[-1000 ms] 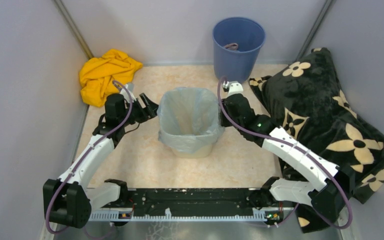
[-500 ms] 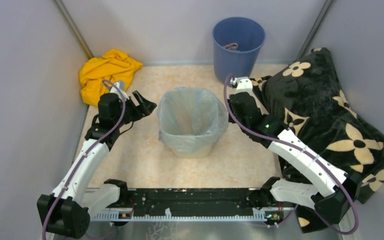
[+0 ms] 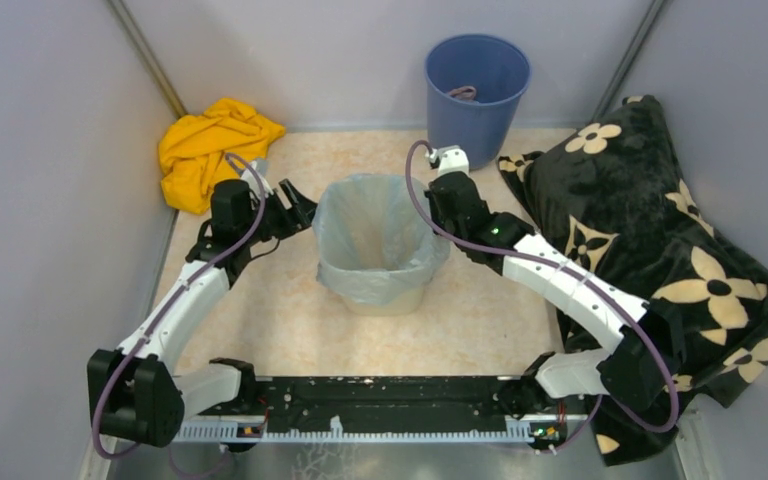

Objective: Put the trash bags into the trash bin

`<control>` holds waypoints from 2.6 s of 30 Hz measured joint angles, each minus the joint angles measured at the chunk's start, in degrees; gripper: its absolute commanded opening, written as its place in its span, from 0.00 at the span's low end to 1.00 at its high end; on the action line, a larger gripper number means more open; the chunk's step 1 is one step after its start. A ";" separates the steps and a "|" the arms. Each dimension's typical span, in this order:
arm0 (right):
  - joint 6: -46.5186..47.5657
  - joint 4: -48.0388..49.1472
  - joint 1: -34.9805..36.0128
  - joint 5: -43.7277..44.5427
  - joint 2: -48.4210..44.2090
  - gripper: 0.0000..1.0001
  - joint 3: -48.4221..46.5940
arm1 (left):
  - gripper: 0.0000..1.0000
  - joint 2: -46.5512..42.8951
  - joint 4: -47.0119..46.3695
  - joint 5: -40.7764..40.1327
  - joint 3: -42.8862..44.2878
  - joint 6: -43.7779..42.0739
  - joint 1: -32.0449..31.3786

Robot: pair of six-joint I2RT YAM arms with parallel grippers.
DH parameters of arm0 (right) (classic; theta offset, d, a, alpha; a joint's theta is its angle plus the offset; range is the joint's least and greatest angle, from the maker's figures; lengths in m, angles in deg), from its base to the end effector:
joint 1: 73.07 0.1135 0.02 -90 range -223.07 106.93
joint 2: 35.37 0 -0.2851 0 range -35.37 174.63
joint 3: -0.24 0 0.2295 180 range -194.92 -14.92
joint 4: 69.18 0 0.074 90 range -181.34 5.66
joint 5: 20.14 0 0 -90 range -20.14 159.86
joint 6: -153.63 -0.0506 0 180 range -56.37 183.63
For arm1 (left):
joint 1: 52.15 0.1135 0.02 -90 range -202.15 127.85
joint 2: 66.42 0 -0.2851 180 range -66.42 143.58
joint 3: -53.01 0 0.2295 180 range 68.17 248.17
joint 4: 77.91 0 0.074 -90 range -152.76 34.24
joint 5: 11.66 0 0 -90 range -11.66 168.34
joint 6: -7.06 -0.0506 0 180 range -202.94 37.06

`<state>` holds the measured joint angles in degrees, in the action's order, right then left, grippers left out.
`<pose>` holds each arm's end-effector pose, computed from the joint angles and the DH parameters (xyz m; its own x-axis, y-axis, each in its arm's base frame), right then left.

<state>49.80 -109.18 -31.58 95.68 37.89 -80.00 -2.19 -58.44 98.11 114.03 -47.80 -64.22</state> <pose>0.2138 0.1597 0.3493 -0.4735 -0.1315 -0.8709 -0.2159 0.9760 -0.0300 0.2286 -0.0664 0.3105 -0.5973 -0.4262 -0.6794 0.1935 0.7456 -0.6377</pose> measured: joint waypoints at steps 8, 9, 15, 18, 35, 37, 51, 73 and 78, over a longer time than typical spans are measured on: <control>0.35 1.81 -0.04 -2.47 1.07 0.13 0.04 | 0.77 1.84 -3.37 2.86 -0.20 1.25 0.24; 0.35 1.51 -0.04 -1.68 1.05 0.14 0.04 | 0.77 1.84 -3.37 2.71 -0.20 1.14 0.24; 0.74 -1.64 -2.12 4.24 -1.81 0.17 0.07 | 0.79 0.33 -0.76 -0.76 -0.20 -0.37 0.22; 0.98 -2.84 -3.54 6.67 -5.09 0.17 0.13 | 0.79 -1.46 0.79 -2.82 -0.20 -1.29 0.22; -3.96 -17.05 2.16 1.92 -15.06 0.11 0.17 | 0.77 -14.38 9.18 -1.84 -1.07 -2.56 0.22; -4.90 -17.44 5.07 1.14 -14.36 0.11 0.17 | 0.77 -15.13 9.16 -0.66 -1.62 -2.16 0.22; -7.85 -10.95 7.52 -4.96 -5.95 0.12 4.33 | 0.73 -6.73 0.50 7.08 -8.33 3.63 0.31; -7.19 -16.26 3.43 -0.07 -16.50 0.16 1.25 | 0.75 -6.27 1.40 5.46 -7.21 1.03 0.26; -6.54 -13.68 -2.51 0.15 -16.72 0.16 3.02 | 0.75 -7.23 2.16 2.89 -7.10 0.76 0.22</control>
<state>43.27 -122.86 -34.09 95.84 21.17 -76.98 -9.42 -56.28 101.00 106.93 -47.04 -64.01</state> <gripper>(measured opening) 0.163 0.749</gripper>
